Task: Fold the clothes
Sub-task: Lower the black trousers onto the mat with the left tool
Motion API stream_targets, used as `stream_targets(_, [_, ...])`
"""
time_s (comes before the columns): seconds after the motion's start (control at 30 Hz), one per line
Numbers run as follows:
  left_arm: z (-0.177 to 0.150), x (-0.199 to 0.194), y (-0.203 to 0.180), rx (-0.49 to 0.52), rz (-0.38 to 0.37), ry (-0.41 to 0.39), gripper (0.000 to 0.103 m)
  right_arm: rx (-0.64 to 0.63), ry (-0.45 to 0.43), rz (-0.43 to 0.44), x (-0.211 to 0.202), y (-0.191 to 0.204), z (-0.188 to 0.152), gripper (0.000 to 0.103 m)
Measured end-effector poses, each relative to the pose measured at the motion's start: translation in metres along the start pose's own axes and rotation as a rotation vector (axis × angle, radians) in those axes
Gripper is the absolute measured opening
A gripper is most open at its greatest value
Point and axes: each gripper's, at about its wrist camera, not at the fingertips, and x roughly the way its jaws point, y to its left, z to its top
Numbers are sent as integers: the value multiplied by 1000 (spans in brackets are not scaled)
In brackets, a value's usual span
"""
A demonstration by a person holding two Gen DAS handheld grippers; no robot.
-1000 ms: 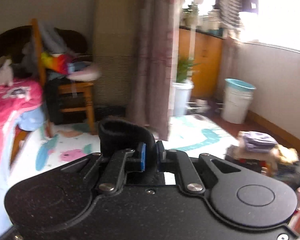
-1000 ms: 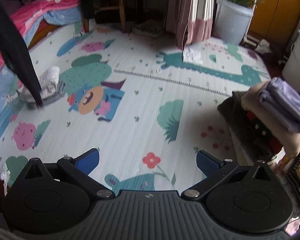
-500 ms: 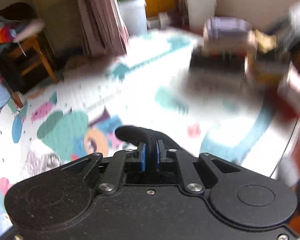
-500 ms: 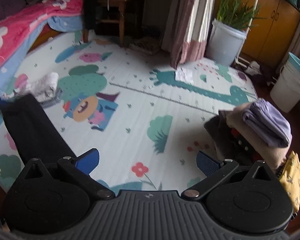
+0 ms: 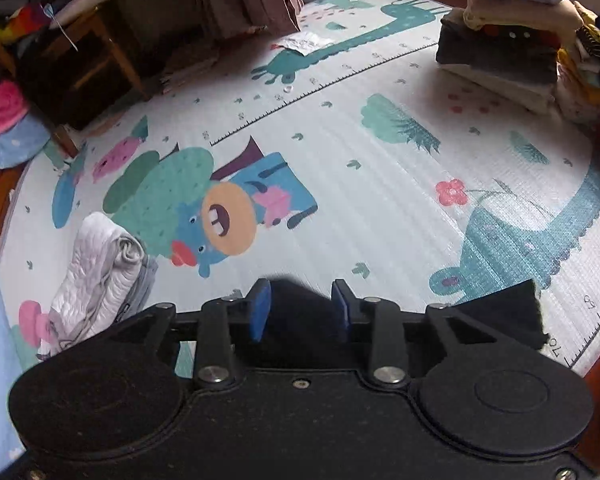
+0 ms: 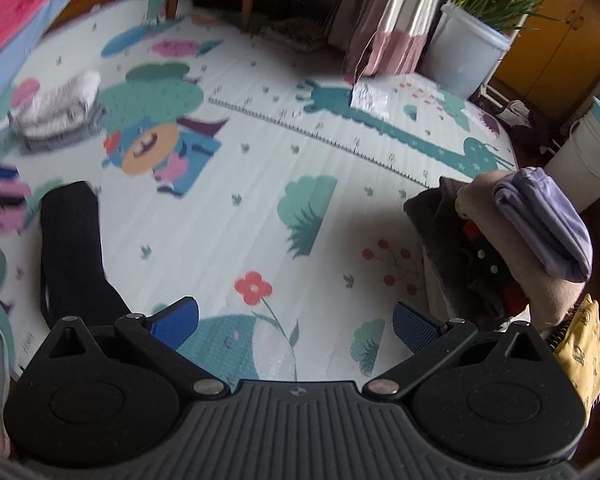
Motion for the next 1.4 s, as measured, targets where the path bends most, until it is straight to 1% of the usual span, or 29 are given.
stream_targets(0.07, [-1, 2, 0, 16, -8, 17, 45, -48, 28, -8, 17, 8, -5, 102])
stream_targets(0.1, [-2, 3, 2, 29, -10, 24, 45, -71, 45, -13, 26, 12, -8, 100])
stream_targets(0.17, [-2, 5, 8, 54, -18, 34, 45, -108, 82, -7, 42, 21, -15, 92])
stream_targets(0.23, [-3, 10, 18, 75, -24, 38, 45, -149, 105, 8, 56, 31, -22, 89])
stream_targets(0.3, [-4, 17, 31, 91, -21, 44, 46, -191, 124, 38, 71, 43, -29, 80])
stream_targets(0.33, [-6, 23, 37, 92, -18, 49, 46, -211, 134, 55, 78, 48, -32, 73])
stream_targets(0.37, [-8, 29, 44, 93, -14, 54, 47, -231, 143, 71, 86, 54, -35, 68])
stream_targets(0.47, [-14, 48, 60, 93, -14, 68, 48, -249, 185, 127, 106, 66, -44, 64])
stream_targets(0.53, [-20, 61, 68, 81, -36, 85, 49, -266, 214, 160, 117, 72, -51, 60])
stream_targets(0.57, [-24, 68, 72, 74, -48, 93, 50, -282, 222, 162, 122, 75, -54, 59])
stream_targets(0.63, [-33, 76, 80, 35, -113, 104, 55, -317, 232, 157, 132, 81, -62, 59])
stream_targets(0.7, [-41, 85, 85, 7, -157, 120, 58, -318, 253, 180, 143, 83, -68, 59])
stream_targets(0.8, [-48, 97, 87, 30, -187, 129, 58, -328, 271, 231, 155, 88, -76, 59])
stream_targets(0.93, [-55, 119, 101, 5, -207, 140, 58, -339, 273, 302, 166, 98, -81, 58])
stream_targets(1.07, [-46, 143, 115, -46, -216, 133, 58, -330, 275, 366, 174, 106, -90, 58])
stream_targets(1.17, [-39, 161, 114, -56, -242, 125, 58, -314, 280, 409, 183, 106, -96, 58])
stream_targets(1.23, [-37, 173, 109, -55, -269, 134, 58, -314, 277, 434, 187, 106, -102, 58])
stream_targets(1.33, [-36, 185, 98, 1, -311, 155, 58, -318, 258, 475, 192, 107, -109, 57])
stream_targets(1.4, [-37, 192, 97, 17, -323, 166, 58, -310, 239, 500, 195, 107, -111, 57])
